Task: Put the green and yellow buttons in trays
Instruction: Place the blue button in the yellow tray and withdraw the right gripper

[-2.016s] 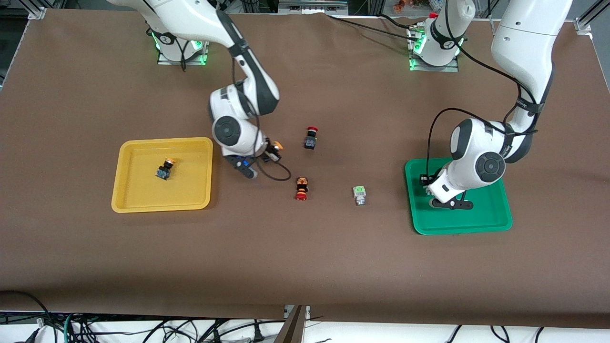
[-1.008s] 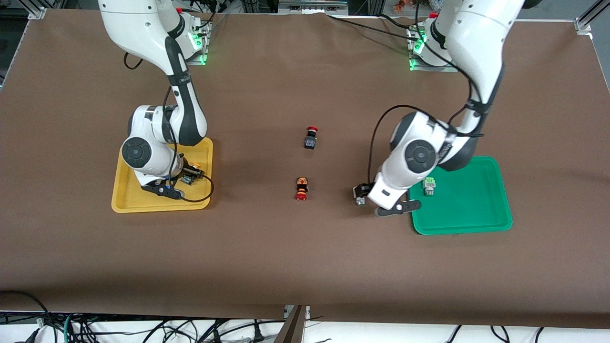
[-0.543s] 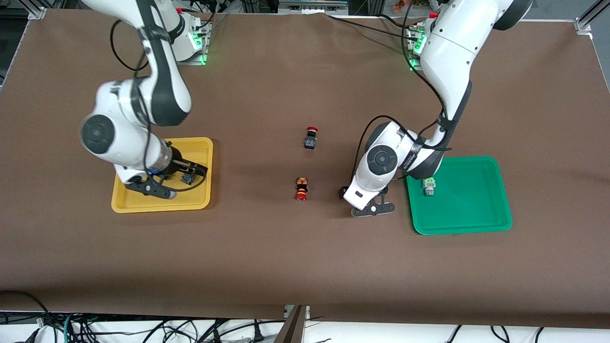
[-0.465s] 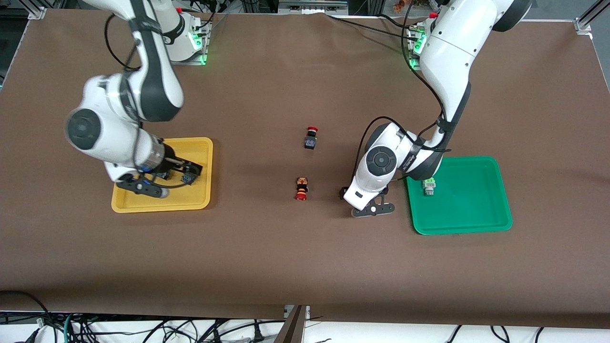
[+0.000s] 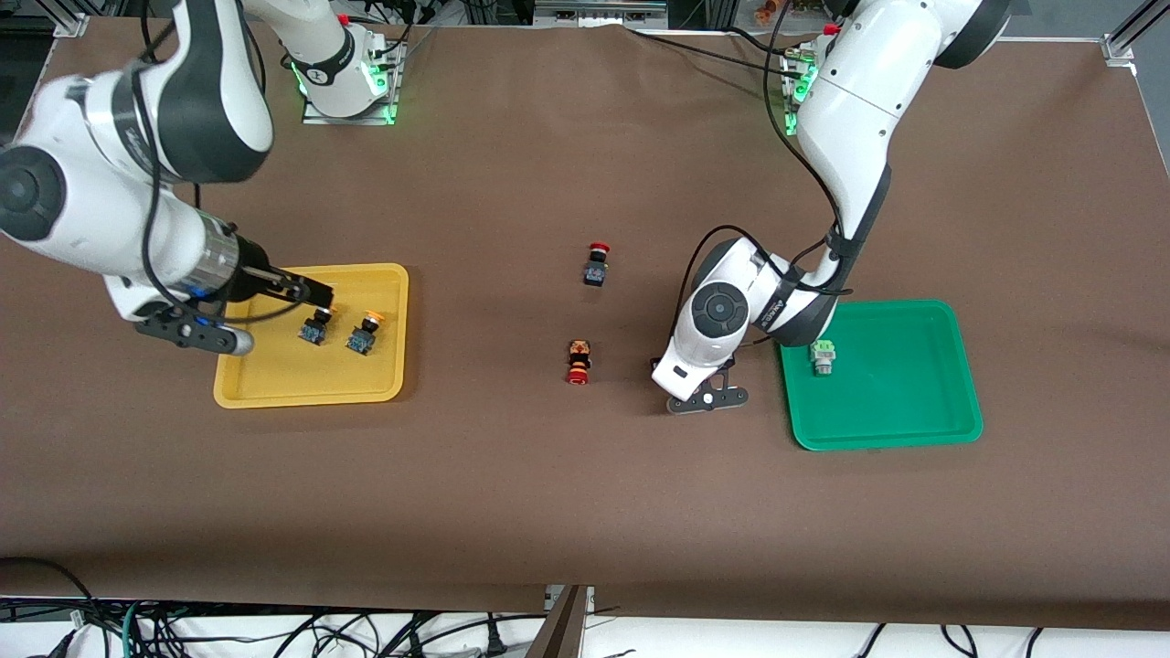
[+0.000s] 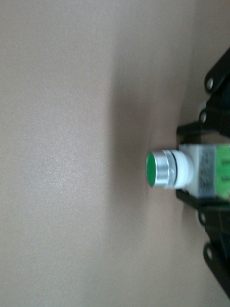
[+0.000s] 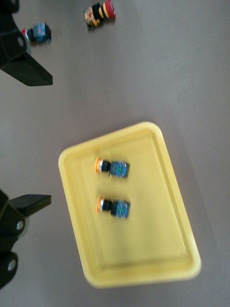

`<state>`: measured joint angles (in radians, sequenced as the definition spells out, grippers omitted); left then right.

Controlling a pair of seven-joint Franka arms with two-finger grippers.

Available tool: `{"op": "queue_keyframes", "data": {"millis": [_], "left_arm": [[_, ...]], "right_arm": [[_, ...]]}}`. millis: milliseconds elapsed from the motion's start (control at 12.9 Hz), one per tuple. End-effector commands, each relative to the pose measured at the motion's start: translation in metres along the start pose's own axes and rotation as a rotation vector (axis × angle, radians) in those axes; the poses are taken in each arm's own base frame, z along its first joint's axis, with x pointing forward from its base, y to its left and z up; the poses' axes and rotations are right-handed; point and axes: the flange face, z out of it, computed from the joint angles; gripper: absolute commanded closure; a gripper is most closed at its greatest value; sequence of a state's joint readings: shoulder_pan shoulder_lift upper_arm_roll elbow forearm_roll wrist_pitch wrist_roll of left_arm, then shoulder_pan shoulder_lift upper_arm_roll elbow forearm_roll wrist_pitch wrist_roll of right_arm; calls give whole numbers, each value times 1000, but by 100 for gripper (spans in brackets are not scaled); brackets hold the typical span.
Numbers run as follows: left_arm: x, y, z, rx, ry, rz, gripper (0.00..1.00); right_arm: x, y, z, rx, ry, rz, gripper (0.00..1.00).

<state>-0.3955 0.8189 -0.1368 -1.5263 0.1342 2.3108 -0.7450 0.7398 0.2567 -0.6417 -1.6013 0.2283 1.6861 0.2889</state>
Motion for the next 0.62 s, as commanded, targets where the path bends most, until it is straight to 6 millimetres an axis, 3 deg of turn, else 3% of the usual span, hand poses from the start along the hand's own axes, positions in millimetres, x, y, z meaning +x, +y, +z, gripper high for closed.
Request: {"op": "queue_keyframes", "data": {"millis": [0, 78, 233, 543], "left_arm": [[4, -8, -12, 22, 5, -10, 100], [9, -13, -24, 30, 1, 11, 100], [29, -47, -43, 51, -23, 85, 100], [73, -159, -68, 37, -113, 250, 100]], "right_arm": [[-33, 59, -40, 38, 0, -53, 0], [-40, 67, -53, 16, 13, -63, 0], [-57, 75, -75, -5, 35, -77, 0], [-67, 89, -95, -38, 74, -136, 0]]}}
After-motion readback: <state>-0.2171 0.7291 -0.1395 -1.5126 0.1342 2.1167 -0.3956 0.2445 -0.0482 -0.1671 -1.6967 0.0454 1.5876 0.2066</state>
